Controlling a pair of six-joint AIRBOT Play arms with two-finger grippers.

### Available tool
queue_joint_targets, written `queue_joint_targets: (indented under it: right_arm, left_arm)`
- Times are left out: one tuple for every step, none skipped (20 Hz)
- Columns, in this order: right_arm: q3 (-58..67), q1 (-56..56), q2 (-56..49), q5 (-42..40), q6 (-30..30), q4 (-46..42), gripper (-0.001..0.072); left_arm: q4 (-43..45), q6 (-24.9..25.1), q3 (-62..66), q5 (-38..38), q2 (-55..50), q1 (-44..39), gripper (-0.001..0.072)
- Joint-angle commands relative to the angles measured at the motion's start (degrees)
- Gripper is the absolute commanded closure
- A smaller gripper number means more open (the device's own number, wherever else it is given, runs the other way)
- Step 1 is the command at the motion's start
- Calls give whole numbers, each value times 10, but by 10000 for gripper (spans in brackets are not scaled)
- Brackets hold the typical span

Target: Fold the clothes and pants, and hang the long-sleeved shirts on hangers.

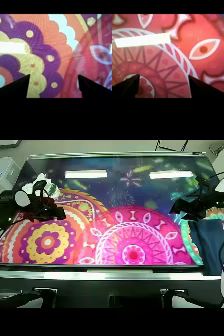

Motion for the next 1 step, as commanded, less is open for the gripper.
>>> queue_joint_targets:
  right_arm:
    - [0, 0, 0, 0, -1, 0, 22]
  left_arm:
    - [0, 0, -1, 1, 0, 0, -6]
